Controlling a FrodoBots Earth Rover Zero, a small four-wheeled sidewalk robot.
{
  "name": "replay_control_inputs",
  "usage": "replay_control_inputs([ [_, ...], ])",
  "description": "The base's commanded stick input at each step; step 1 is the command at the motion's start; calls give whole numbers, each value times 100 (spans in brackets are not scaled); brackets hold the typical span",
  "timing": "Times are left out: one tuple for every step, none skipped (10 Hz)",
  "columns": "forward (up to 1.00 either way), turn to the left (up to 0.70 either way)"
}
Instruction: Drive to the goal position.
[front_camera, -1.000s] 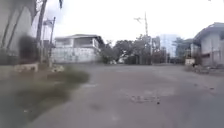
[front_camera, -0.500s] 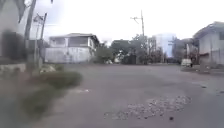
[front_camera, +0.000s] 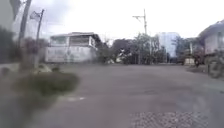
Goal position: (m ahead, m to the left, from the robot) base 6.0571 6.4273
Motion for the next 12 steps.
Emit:
replay_control_inputs([
  [100, 0],
  [100, 0],
  [100, 0],
  [100, 0],
  [100, 0],
  [100, 0],
  [100, 0],
  [100, 0],
  [100, 0],
  [100, 0],
  [100, 0],
  [100, 0],
])
